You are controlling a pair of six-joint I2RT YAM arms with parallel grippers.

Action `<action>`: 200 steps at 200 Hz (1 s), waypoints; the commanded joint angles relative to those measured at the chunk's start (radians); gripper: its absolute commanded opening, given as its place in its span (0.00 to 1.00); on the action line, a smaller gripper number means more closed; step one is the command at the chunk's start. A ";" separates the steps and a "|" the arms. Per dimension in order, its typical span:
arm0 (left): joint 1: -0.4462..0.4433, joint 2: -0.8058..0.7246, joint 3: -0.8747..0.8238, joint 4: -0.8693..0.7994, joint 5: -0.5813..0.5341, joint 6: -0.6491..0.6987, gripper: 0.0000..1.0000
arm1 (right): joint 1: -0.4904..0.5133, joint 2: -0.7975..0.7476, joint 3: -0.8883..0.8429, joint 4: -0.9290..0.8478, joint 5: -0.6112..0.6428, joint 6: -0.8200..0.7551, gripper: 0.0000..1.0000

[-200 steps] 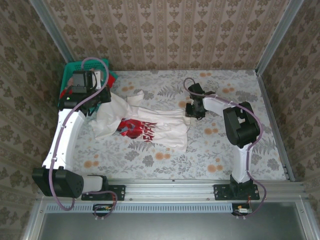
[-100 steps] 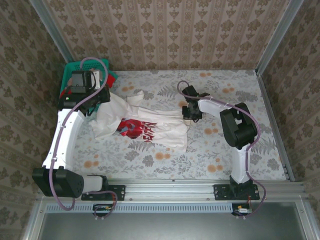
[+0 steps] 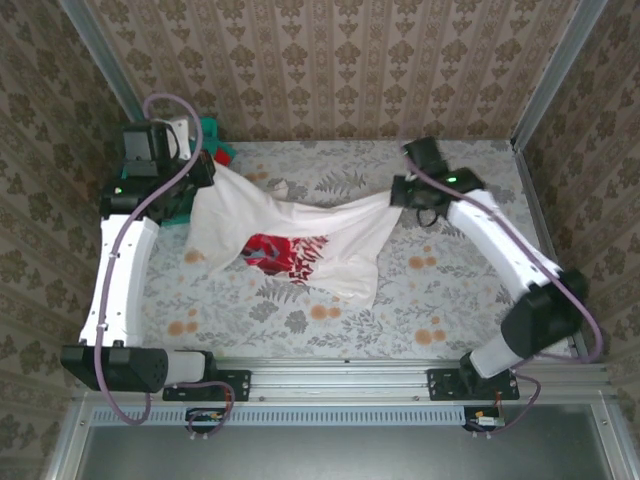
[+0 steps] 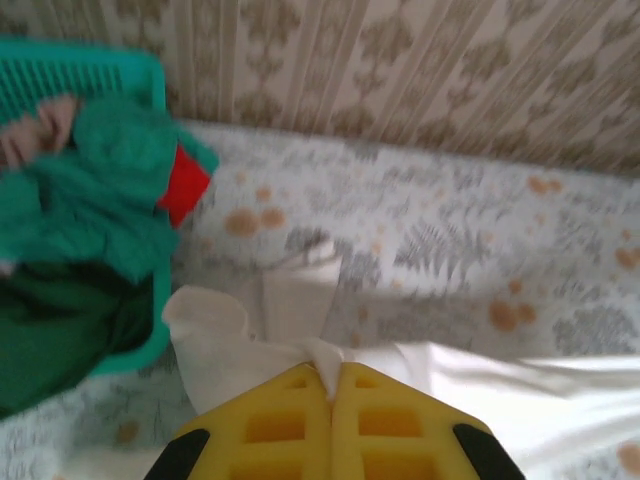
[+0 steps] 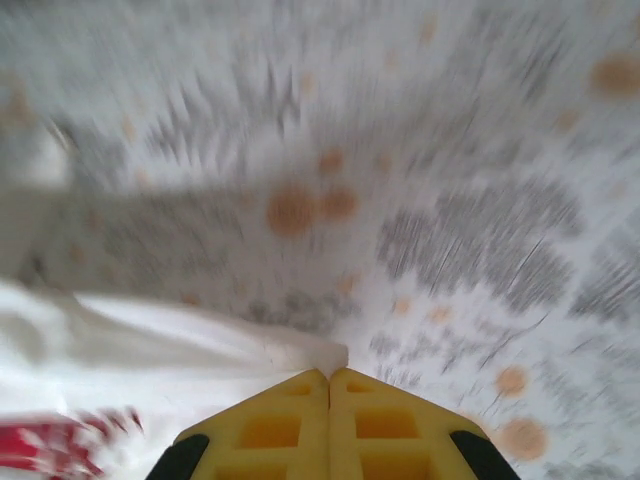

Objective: Fold and stack the t-shirts

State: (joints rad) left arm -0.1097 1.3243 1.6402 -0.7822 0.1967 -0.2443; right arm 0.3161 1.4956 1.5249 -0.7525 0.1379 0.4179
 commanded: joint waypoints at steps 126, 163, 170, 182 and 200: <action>0.179 0.255 0.315 0.308 0.374 -0.209 0.00 | -0.273 0.289 0.897 -0.198 -0.165 -0.118 0.00; 0.193 0.036 -0.189 0.425 0.383 -0.221 0.00 | -0.273 -0.091 0.171 0.069 -0.251 -0.083 0.00; 0.190 0.013 -0.280 0.431 0.366 -0.220 0.00 | -0.274 -0.186 0.001 0.130 -0.261 -0.057 0.00; 0.187 -0.009 -0.433 0.449 0.359 -0.217 0.00 | -0.274 -0.286 -0.251 0.205 -0.269 -0.031 0.00; 0.180 0.004 -0.590 0.455 0.365 -0.203 0.00 | -0.274 -0.346 -0.526 0.212 -0.249 -0.004 0.00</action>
State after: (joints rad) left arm 0.0769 1.2976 1.2381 -0.3820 0.5545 -0.4503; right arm 0.0418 1.1969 1.2984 -0.6559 -0.0860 0.3569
